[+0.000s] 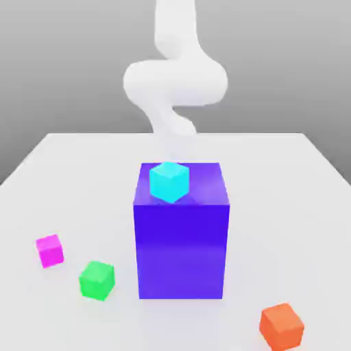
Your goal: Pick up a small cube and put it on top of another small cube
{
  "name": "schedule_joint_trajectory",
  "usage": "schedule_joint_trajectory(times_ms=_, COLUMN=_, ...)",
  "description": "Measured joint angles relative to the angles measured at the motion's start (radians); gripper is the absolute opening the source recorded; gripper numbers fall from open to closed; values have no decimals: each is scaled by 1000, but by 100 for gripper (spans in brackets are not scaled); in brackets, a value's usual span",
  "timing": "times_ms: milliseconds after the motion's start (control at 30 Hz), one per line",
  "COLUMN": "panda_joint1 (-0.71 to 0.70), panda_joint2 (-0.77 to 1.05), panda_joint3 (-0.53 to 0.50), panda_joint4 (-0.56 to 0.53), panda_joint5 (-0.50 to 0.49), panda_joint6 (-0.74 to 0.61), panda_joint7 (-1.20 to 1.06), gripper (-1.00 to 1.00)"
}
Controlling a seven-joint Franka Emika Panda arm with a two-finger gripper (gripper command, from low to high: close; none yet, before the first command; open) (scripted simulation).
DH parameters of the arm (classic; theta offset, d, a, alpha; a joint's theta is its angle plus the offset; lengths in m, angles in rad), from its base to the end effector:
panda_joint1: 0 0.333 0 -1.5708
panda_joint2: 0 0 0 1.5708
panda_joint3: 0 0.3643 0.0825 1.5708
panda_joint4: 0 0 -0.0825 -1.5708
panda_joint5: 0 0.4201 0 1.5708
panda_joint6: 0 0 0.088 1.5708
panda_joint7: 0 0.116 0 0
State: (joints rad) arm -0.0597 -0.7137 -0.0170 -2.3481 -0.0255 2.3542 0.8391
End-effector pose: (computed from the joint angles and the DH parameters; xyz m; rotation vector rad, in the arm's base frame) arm 0.3897 -0.0328 0.6888 -2.4518 1.1914 -0.9582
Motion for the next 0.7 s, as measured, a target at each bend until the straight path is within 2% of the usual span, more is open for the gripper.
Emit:
schedule_joint_trajectory(times_ms=267, panda_joint1=-195, panda_joint2=299, panda_joint3=-93, panda_joint4=-162, panda_joint5=-71, panda_joint6=186, panda_joint7=123, gripper=0)
schedule_joint_trajectory(times_ms=467, panda_joint1=-312, panda_joint2=515, panda_joint3=-196, panda_joint4=-280, panda_joint5=-77, panda_joint6=322, panda_joint7=179, gripper=0)
schedule_joint_trajectory(times_ms=600, panda_joint1=-393, panda_joint2=662, panda_joint3=-267, panda_joint4=-360, panda_joint5=-19, panda_joint6=414, panda_joint7=172, gripper=0)
schedule_joint_trajectory(times_ms=700, panda_joint1=-447, panda_joint2=775, panda_joint3=-272, panda_joint4=-410, panda_joint5=87, panda_joint6=484, panda_joint7=119, gripper=0)
